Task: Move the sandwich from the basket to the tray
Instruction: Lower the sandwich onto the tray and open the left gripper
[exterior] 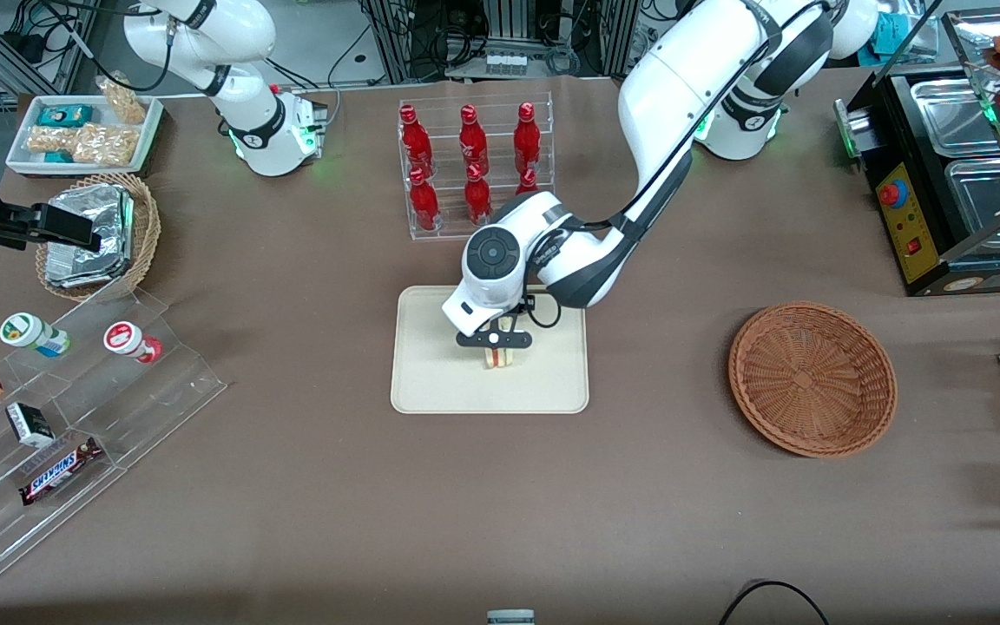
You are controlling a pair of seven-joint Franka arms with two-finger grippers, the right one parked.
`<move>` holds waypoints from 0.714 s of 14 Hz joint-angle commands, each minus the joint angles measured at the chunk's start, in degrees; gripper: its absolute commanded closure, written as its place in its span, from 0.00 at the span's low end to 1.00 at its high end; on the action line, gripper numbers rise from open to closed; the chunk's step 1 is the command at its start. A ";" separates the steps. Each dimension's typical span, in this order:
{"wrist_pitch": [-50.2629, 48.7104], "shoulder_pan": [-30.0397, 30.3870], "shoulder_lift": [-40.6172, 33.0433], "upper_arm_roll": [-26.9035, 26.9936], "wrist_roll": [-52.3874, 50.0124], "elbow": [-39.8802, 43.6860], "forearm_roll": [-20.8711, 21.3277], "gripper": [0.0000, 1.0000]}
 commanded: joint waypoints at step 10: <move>-4.84 0.02 -3.90 1.02 -8.06 1.72 1.87 0.00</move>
